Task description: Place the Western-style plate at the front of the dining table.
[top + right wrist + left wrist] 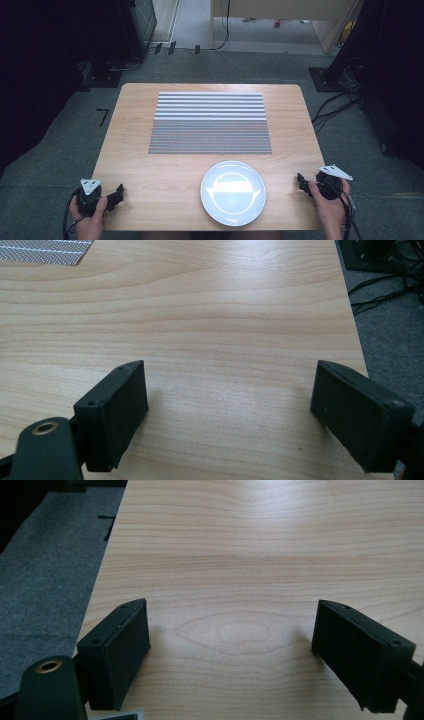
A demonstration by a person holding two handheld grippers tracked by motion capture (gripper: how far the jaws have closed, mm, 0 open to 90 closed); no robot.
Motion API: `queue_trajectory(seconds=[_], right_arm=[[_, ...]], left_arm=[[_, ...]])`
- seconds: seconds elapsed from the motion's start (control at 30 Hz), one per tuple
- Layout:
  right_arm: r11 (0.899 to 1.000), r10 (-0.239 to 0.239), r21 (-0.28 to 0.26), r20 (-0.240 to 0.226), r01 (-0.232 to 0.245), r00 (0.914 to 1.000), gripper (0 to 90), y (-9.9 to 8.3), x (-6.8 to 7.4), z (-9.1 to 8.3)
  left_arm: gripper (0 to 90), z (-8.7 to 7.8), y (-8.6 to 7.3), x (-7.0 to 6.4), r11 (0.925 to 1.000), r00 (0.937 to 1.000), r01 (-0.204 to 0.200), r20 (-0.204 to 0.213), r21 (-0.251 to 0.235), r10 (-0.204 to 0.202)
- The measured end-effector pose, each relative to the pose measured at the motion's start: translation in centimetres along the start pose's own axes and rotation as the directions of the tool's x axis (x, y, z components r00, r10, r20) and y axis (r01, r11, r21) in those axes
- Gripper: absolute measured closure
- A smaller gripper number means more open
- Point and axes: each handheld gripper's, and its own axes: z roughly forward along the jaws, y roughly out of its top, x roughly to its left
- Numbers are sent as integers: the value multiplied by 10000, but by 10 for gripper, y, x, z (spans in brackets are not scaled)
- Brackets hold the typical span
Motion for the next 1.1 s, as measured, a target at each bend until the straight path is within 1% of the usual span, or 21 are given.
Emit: queue_trajectory(seconds=[0.07,0.13,0.17,0.23,0.33,0.43,0.53,0.57,0.6,0.63,0.67,0.73,0.83,0.9,1.03,1.1], right_arm=[[9997,229,-69,66,-228,9997,148,0,0,-1],[9995,280,-159,41,-279,9996,149,0,-1,-1],[9991,363,-222,18,-363,9993,149,0,-1,-1],[9985,425,-339,-11,-425,9991,150,1,-1,-3],[9972,522,-533,37,-519,9986,155,4,0,-8],[9946,793,-663,-77,-797,9968,161,6,0,-11],[9933,863,-753,-142,-871,9962,165,7,2,-14],[9929,860,-811,-142,-868,9962,167,8,3,-16],[9921,821,-952,-49,-822,9966,167,10,5,-18],[9921,821,-952,-49,-822,9966,167,10,5,-18],[9915,720,-1090,24,-713,9974,167,12,8,-21],[9908,729,-1139,1,-724,9973,167,13,10,-22],[9892,731,-1263,-160,-746,9972,167,16,15,-24],[9888,738,-1288,-208,-758,9971,167,16,16,-25],[9838,979,-1465,-461,-1037,9941,174,19,20,-28],[9831,1012,-1479,-501,-1076,9936,174,19,21,-28]], left_arm=[[151,-2,1,2,9998,9998,185,58,-76,-185],[151,-2,1,2,9997,9997,218,52,-119,-218],[151,-3,2,2,9994,9995,300,67,-185,-299],[151,-4,3,1,9991,9993,350,108,-251,-348],[151,-5,5,-3,9990,9994,303,166,-323,-298],[151,-5,6,-9,9991,9996,199,224,-374,-191],[151,-5,7,-15,9992,9993,96,358,-399,-81],[151,-5,8,-17,9991,9989,124,458,-394,-106],[150,-6,9,-19,9988,9978,239,625,-426,-212],[150,-7,9,-21,9984,9967,306,760,-470,-270],[151,-8,10,-23,9981,9960,350,840,-505,-306],[150,-9,12,-28,9976,9941,413,1025,-548,-355],[151,-10,13,-37,9978,9924,310,1209,-587,-237],[150,-10,14,-42,9977,9912,265,1313,-627,-181],[150,-9,15,-54,9976,9886,231,1502,-657,-129],[151,-9,16,-59,9973,9870,217,1605,-698,-102]])
